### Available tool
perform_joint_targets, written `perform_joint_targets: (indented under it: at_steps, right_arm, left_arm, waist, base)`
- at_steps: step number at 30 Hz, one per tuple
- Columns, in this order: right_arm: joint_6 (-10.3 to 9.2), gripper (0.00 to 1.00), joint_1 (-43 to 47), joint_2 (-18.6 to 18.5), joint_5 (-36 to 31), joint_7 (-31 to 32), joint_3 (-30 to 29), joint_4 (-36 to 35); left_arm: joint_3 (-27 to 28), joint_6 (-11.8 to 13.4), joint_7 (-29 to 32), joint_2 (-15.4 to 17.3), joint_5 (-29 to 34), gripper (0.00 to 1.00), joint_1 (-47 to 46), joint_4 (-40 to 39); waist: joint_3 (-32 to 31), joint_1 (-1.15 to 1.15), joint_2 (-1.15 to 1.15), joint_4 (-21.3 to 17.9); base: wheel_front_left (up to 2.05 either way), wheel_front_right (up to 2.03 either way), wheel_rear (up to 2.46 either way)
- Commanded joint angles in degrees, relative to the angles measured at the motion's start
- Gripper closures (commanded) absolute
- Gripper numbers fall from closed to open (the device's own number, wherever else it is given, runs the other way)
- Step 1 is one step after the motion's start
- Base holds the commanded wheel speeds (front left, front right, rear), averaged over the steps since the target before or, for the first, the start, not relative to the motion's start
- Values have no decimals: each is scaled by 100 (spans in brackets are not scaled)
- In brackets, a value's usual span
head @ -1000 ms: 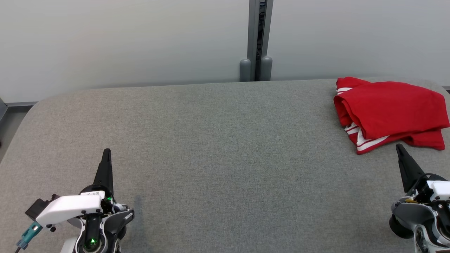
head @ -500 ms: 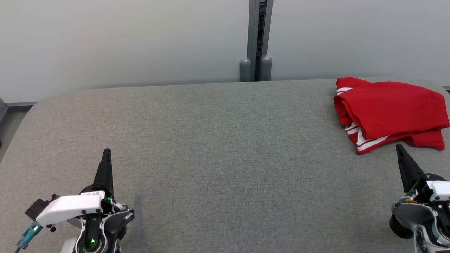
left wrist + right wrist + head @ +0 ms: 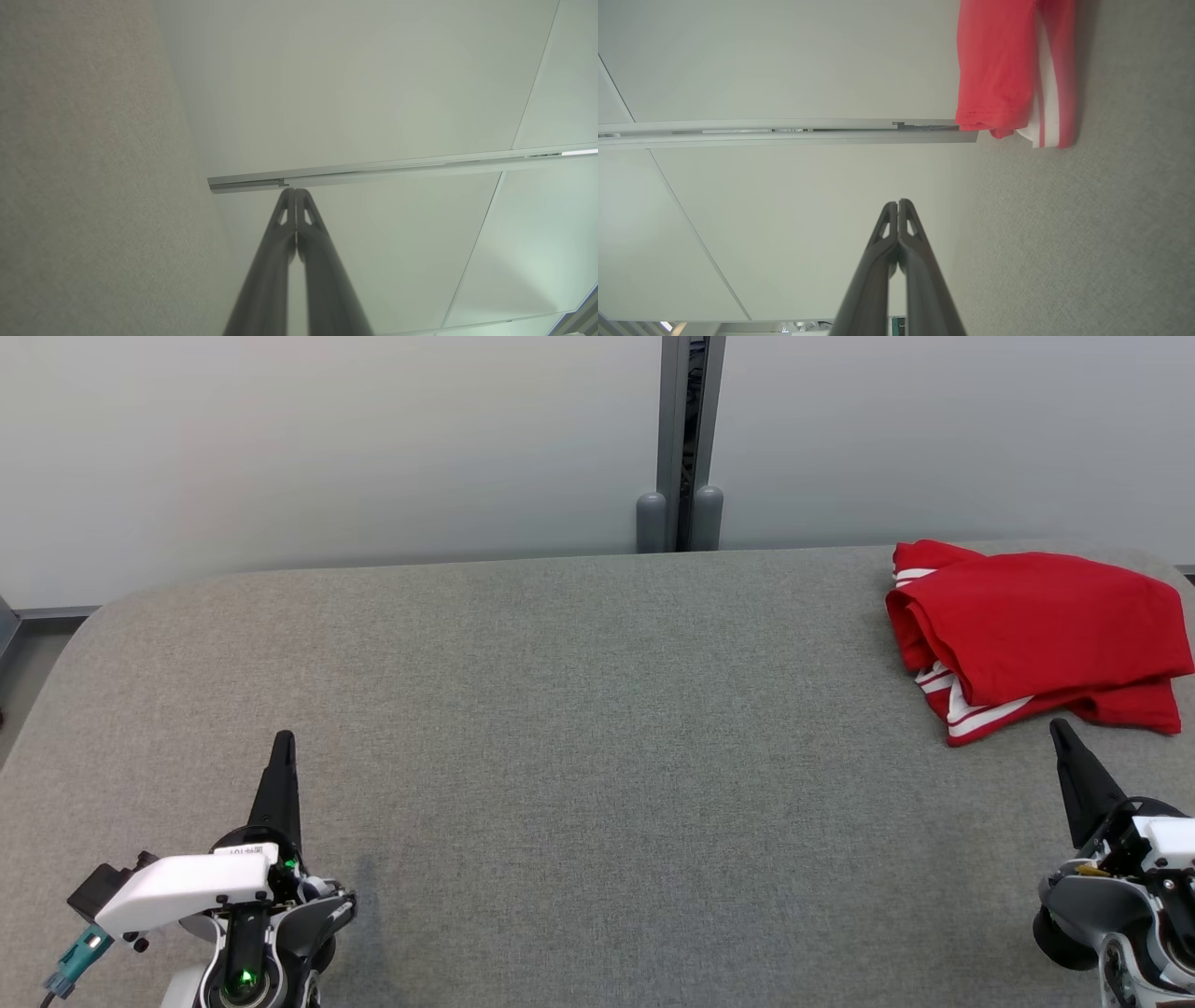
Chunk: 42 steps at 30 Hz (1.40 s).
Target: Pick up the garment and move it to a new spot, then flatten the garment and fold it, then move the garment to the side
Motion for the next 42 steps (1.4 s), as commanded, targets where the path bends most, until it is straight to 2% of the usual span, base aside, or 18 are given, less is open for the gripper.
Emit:
perform_joint_targets:
  at_steps: [1,42]
  right_arm:
    - [0,100,-54,-20,-29,17,-32,10]
    - [0,100,-65,13,-64,55,-80,10]
  left_arm:
    - [20,-47,20,28,-23,100,-67,-6]
    - [19,-41,20,28,-23,100,-67,-7]
  waist:
    - [0,0,0,0]
    - [0,0,0,0]
  base:
    - [0,0,0]
    - [0,0,0]
